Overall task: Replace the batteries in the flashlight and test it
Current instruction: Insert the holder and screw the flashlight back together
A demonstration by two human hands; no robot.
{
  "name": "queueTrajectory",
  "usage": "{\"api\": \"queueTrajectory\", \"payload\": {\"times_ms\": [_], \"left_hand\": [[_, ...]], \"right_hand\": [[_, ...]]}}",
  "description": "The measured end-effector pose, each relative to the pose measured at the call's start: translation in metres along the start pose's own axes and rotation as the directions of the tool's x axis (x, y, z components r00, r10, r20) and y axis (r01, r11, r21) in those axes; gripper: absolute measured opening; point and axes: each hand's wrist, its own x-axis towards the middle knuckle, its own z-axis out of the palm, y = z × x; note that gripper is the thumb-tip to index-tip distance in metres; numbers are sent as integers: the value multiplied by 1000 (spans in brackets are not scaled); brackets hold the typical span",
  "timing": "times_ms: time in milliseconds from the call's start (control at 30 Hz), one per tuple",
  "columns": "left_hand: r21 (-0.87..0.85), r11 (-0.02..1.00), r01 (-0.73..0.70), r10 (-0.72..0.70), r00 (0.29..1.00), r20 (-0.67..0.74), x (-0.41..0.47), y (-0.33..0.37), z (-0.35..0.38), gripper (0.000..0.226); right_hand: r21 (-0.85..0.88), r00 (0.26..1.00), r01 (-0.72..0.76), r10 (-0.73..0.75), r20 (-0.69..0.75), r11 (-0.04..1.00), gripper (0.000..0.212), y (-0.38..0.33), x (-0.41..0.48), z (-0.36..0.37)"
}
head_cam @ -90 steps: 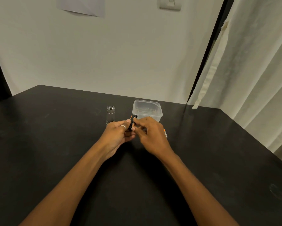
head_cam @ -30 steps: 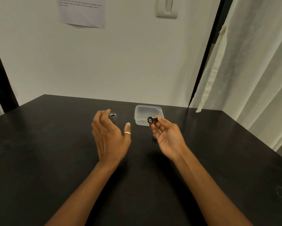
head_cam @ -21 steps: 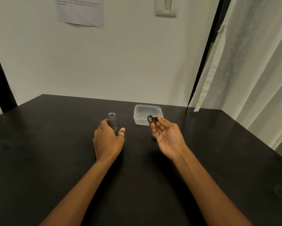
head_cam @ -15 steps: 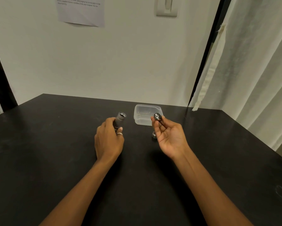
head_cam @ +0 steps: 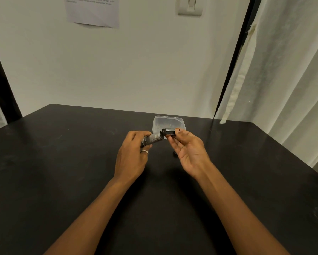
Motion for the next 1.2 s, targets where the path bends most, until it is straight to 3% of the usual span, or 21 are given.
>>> {"api": "queueTrajectory", "payload": {"times_ms": [133,233,400,533,833,1000,1133,1200], "left_hand": [[-17,1000,17,-17,1000,0,1,-3,0,36],[-26,999,31,-31,999,14,1,-6,0,37],[-26,998,55,-54,997,50,2,-6,1,33],[-69,993,94,-89,993,78,4,-3,0,30],[-146,985,90,-69,988,141,5,-2,-3,31],[-163,981,109,-83,984,158,6,0,-4,30],[-151,979,134,-113,984,139,5,1,-5,31],[-137,981,136,-118,984,131,5,1,-5,30]], "right_hand": [[-198,993,120,-114,44,973,19,5,-1,1],[-375,972,235,-225,72,897,20,6,-3,1],[-658,899,416,-393,193,627,28,11,-6,4],[-735,846,496,-449,288,464,41,13,-9,8],[-763,811,541,-459,364,352,40,18,-11,9],[-750,817,547,-434,381,372,54,17,-10,9],[-744,830,509,-477,290,433,39,10,-7,5],[-792,818,476,-523,239,382,30,4,-3,-1]]}}
